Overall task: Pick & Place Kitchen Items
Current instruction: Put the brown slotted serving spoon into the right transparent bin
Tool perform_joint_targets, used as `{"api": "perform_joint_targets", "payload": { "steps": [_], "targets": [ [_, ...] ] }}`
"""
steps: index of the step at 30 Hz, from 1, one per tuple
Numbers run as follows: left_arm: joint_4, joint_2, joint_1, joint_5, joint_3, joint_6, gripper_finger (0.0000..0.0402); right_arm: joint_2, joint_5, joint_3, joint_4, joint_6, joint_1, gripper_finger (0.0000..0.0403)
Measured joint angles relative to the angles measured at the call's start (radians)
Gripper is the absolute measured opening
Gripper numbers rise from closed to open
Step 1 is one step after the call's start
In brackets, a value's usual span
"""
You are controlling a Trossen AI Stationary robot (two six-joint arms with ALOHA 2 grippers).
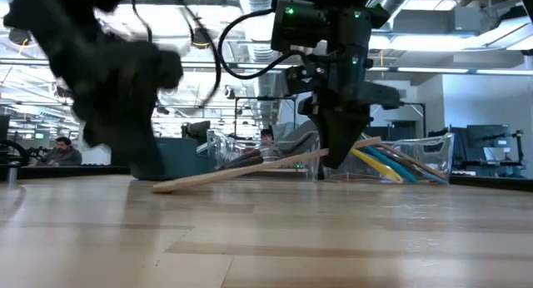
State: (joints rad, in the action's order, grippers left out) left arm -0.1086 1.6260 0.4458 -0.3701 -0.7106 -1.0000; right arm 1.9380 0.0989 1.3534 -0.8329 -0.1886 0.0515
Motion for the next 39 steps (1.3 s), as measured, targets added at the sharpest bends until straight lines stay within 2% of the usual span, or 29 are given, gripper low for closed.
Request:
{"api": "perform_joint_targets", "payload": {
  "steps": [7,14,19,25,39],
  "targets": [
    [0.017,-0.179,-0.002,-0.122,0.012,0.043,0.0011,-0.002,-0.007,0.0,-0.018,-0.001,-0.014,0.0078],
    [0.027,-0.35,-0.001,-0.14,0.029,0.087,0.0025,-0.033,-0.013,0.001,-0.025,0.01,-0.018,0.0078],
    [0.023,-0.443,-0.001,-0.145,0.029,0.172,0.0025,-0.115,-0.021,0.001,-0.026,0.032,-0.041,0.0078],
    [0.029,-0.516,-0.001,-0.147,0.028,0.233,0.0018,-0.28,-0.014,0.001,-0.026,0.114,-0.103,0.0078],
    [0.027,-0.515,-0.001,-0.162,0.027,0.241,0.0005,-0.595,0.283,0.001,-0.07,0.31,-0.196,0.0078]
  ]
}}
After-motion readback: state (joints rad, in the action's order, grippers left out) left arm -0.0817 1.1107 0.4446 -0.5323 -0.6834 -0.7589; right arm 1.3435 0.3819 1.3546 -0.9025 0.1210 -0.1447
